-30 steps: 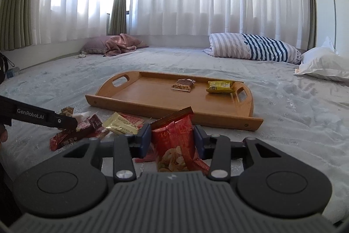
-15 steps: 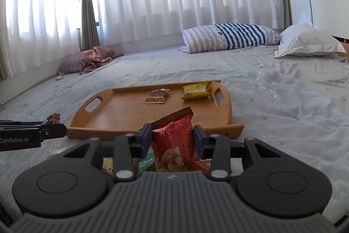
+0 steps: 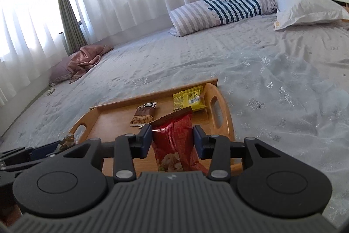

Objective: Organize snacks
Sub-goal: 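Carry the wafer bar with the left tool while the right tool carries the red chip bag onto the tray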

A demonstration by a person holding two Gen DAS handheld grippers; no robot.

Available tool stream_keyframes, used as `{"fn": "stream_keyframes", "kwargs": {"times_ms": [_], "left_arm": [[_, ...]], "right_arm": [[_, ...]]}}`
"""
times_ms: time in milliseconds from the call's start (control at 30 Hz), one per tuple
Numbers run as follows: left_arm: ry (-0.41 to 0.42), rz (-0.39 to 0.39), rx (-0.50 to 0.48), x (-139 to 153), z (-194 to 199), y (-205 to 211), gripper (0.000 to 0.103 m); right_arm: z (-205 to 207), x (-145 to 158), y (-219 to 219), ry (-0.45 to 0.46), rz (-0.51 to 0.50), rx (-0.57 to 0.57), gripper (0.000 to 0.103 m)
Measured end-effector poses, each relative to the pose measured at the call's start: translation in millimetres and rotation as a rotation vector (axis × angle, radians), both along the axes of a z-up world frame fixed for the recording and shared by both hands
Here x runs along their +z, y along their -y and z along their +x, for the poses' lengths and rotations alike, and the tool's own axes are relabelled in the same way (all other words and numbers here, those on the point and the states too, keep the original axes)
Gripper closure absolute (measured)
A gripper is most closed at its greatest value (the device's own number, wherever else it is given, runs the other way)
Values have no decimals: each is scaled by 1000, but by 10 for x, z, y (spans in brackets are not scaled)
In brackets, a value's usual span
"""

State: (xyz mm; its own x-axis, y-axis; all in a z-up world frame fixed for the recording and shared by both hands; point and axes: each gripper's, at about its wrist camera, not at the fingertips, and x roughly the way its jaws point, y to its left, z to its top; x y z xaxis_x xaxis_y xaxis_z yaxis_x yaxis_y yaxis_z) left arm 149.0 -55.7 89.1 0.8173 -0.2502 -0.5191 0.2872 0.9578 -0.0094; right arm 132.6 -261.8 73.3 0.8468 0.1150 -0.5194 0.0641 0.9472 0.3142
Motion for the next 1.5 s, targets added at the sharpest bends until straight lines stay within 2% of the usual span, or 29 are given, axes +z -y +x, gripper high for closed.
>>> {"fn": "stream_keyframes", "kwargs": {"times_ms": [133, 233, 400, 700, 1100, 1500], "left_arm": [[-25, 25, -6, -86, 310, 188, 60], [-65, 15, -4, -170, 542, 286, 60], [-96, 34, 6, -330, 818, 443, 60], [-140, 52, 12, -551, 1113, 629, 60], [-142, 125, 43, -723, 1268, 706, 60], [-126, 152, 43, -768, 1334, 731, 56]], "right_arm": [[386, -45, 130, -80, 44, 1, 59], [631, -108, 207, -132, 55, -4, 60], [898, -266, 318, -202, 126, 13, 60], [1086, -375, 380, -226, 132, 5, 60], [1173, -433, 413, -223, 132, 13, 60], [1169, -535, 408, -214, 134, -15, 60]]}}
